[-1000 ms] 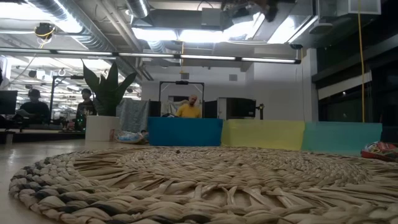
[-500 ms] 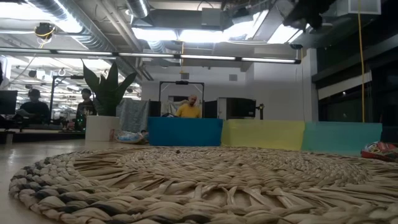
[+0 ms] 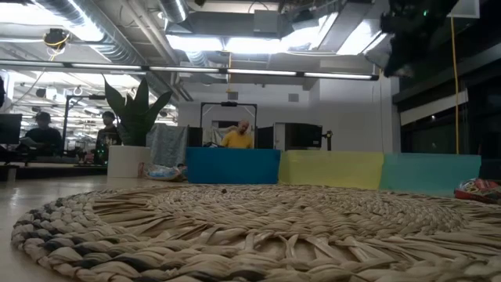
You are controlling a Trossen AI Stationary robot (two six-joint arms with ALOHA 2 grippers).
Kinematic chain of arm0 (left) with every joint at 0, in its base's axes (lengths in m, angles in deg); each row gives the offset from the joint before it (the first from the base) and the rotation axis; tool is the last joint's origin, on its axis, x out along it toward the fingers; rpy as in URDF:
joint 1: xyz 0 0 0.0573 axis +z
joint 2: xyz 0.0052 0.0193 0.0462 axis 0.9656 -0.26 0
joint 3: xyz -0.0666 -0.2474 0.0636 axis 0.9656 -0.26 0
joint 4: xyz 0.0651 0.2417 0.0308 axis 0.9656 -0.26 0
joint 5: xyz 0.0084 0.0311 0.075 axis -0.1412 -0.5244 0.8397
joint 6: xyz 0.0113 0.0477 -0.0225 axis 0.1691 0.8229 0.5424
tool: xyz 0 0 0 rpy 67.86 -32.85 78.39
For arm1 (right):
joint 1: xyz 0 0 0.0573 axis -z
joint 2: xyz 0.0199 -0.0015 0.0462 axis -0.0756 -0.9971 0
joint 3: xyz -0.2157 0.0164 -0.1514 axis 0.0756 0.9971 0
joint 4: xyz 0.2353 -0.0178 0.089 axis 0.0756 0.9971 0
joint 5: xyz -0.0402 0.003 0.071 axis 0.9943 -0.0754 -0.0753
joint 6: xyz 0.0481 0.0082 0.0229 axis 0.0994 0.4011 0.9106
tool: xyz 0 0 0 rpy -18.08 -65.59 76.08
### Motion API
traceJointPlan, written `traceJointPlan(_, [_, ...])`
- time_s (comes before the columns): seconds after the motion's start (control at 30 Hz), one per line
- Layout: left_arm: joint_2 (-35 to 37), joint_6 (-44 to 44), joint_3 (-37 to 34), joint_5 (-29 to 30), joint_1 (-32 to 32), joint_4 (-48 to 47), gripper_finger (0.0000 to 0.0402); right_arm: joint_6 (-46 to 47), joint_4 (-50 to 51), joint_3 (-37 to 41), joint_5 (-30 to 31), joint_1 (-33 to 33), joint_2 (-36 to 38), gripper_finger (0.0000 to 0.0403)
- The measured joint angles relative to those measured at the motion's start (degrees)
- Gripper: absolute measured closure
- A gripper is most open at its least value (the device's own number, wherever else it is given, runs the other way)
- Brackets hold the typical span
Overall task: Pick and place Granola Bars by type
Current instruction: Put the red granola bar into the green bin
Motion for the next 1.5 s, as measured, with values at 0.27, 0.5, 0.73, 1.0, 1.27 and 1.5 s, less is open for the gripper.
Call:
traceJointPlan(0.27, [0.0, 0.2, 0.0, 1.0, 2.1, -2.7, 0.0231, -5.4, -0.5, 0.0, -0.1, 6.8, -8.1, 0.0358])
traceJointPlan(0.5, [0.0, 3.9, 0.0, 0.4, 4.7, -10.0, 0.0231, 0.3, -6.6, 5.4, -2.6, 8.8, -11.8, 0.0375])
traceJointPlan(0.73, [0.0, 6.1, 0.0, -1.7, 7.8, -15.6, 0.0231, 7.1, -15.4, 13.1, -0.7, 8.5, -12.1, 0.0356])
traceJointPlan(1.0, [0.0, 12.2, 0.0, -7.8, 12.1, -16.8, 0.0231, 9.6, -16.8, 16.5, 1.6, 6.8, -14.5, 0.0372])
traceJointPlan(1.27, [0.0, 14.7, 0.0, -12.6, 15.3, -16.1, 0.0231, 12.6, -19.8, 19.2, 2.0, 6.8, -19.7, 0.0355])
traceJointPlan(1.5, [0.0, 15.8, 0.0, -13.1, 15.8, -16.1, 0.0231, 13.3, -22.3, 20.9, 4.4, 5.3, -24.0, 0.0373])
